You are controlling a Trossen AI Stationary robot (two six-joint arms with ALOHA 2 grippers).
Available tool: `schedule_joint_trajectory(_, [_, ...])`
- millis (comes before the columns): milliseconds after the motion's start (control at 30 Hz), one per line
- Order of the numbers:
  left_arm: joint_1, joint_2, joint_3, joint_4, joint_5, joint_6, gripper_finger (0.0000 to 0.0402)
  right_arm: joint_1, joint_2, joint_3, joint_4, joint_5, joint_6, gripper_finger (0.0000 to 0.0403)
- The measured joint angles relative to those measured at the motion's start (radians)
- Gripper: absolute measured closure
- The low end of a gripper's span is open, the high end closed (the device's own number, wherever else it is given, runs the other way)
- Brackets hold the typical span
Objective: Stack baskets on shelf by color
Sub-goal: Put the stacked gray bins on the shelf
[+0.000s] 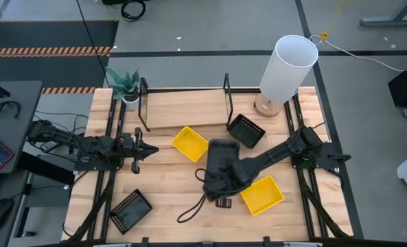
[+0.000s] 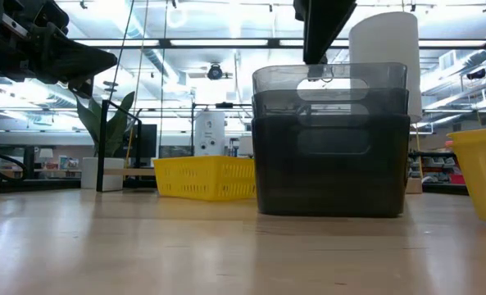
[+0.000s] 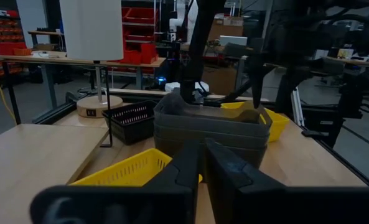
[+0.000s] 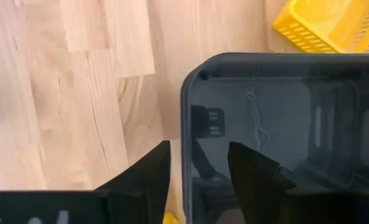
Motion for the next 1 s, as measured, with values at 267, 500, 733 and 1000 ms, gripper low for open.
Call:
schedule_joint_trajectory(267, [0.0, 0.0, 0.0, 0.0, 0.0, 0.0, 0.0364, -0.006, 0.004, 0.0, 0.006, -0.031, 0.014, 0.0185])
schedule_joint_trajectory(500, [0.0, 0.0, 0.0, 0.005, 0.0, 0.0, 0.0368, -0.009, 0.061, -0.021, 0.039, -0.05, 0.001, 0.018])
schedule_joint_trajectory(733, [0.0, 0.0, 0.0, 0.003, 0.0, 0.0, 0.0372, -0.025, 0.137, -0.023, 0.047, -0.072, -0.024, 0.0202])
schedule_joint_trajectory(1000, [0.0, 0.0, 0.0, 0.005, 0.0, 0.0, 0.0363, -0.05, 0.168, -0.023, 0.029, -0.107, -0.05, 0.0281])
